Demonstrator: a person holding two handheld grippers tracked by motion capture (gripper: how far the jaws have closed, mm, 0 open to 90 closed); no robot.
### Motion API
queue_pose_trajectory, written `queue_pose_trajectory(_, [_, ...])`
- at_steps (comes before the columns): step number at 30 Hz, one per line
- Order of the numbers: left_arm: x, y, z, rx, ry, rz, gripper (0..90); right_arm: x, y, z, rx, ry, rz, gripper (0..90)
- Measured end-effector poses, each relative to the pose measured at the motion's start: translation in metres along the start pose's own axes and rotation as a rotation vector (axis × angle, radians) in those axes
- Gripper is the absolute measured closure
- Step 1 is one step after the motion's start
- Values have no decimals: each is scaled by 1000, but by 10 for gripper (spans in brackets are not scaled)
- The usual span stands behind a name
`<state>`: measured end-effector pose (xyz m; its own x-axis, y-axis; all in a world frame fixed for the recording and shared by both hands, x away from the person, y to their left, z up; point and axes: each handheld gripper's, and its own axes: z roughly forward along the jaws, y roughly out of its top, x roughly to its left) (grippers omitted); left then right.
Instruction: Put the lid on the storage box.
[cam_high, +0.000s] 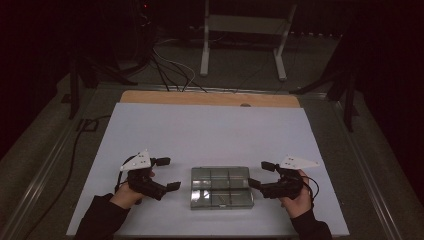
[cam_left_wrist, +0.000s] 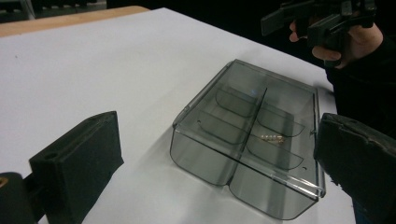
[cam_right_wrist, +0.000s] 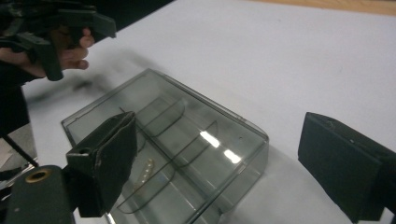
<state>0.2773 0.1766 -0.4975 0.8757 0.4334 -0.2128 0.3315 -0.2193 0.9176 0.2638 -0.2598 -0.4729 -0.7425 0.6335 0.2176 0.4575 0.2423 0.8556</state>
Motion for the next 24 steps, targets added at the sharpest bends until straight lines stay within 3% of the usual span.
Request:
queue_pose_trajectory(2, [0, 1, -1, 0, -3, 3, 21, 0, 0, -1, -8, 25, -9, 0])
queue_pose_trajectory(14, [0, -3, -8, 13, -14, -5, 14, -6, -6, -3, 30, -19, -21, 0])
queue_pose_trajectory(18, [2, -11, -16, 24, 10, -20, 14, -13, -14, -4, 9, -6, -10, 0])
queue_pose_trajectory(24, [4, -22, -26, 52, 36, -17, 14, -16, -23, -5, 33, -27, 3, 0])
